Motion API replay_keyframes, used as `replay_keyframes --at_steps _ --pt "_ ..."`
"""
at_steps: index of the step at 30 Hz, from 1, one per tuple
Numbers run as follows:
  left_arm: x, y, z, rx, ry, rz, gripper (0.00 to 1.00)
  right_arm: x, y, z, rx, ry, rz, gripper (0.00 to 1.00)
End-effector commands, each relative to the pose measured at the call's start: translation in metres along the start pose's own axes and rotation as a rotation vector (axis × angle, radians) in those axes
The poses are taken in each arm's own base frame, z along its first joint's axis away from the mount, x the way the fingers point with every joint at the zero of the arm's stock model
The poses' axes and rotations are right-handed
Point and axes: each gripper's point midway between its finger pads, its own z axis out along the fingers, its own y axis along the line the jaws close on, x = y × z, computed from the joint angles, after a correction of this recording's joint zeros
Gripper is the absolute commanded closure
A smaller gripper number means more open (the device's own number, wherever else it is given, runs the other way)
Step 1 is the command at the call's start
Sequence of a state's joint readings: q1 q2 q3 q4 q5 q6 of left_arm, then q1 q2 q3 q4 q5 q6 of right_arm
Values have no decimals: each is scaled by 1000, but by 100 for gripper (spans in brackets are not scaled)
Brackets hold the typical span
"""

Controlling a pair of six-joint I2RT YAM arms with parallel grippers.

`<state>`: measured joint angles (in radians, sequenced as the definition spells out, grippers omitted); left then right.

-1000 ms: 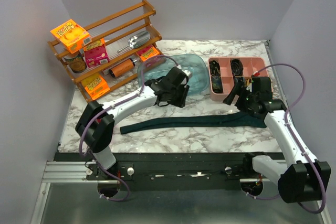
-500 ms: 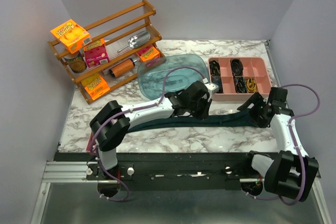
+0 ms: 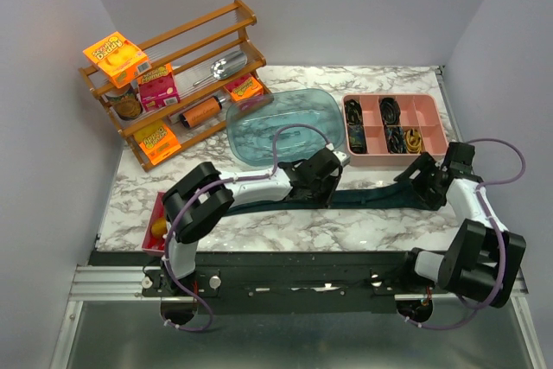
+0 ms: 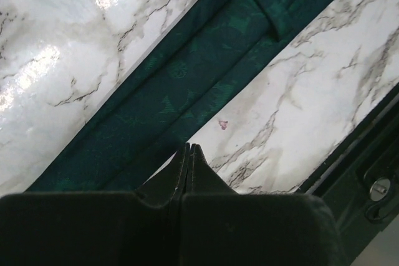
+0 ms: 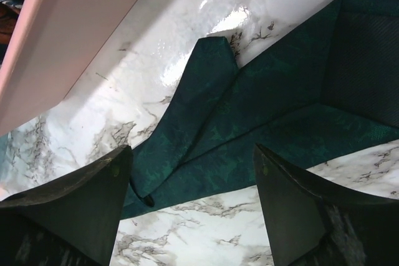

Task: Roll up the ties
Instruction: Flatten out the tie at the center of the board.

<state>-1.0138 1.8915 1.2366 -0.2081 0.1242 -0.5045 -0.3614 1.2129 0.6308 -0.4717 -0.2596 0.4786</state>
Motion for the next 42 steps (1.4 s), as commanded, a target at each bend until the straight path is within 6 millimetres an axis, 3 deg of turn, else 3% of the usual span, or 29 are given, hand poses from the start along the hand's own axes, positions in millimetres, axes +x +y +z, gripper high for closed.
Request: replay_keyframes --at_steps 1,11,15,22,23,26,28,31,32,33,34,42 --pt "5 12 11 -44 -10 -27 100 -17 -1 7 8 -42 -17 16" --pt "24 23 22 -71 36 -48 100 -28 -1 15 24 -53 -4 23" --pt "29 25 25 -78 51 -56 100 -29 -2 17 32 -52 0 41" --pt "36 28 27 -75 64 -60 100 -26 -12 30 79 -23 26 43" --pt "36 28 27 -75 63 -60 100 -26 -13 31 80 -22 30 51" --pt "38 29 27 -76 69 -60 100 -26 -14 36 90 -11 41 53" --pt "40 29 27 -73 72 -61 100 -25 -16 40 96 4 48 67" --pt "43 30 25 -74 78 -63 100 -22 -19 45 107 25 58 71" --pt "43 30 24 -74 75 -64 100 -22 -19 46 109 28 58 81" --pt "45 31 24 -79 77 -66 100 -20 -20 46 113 32 61 83" --pt "46 32 23 -83 77 -68 100 -20 -20 47 112 34 63 97" --pt "54 39 25 -106 100 -100 100 -26 -12 28 84 -34 51 100"
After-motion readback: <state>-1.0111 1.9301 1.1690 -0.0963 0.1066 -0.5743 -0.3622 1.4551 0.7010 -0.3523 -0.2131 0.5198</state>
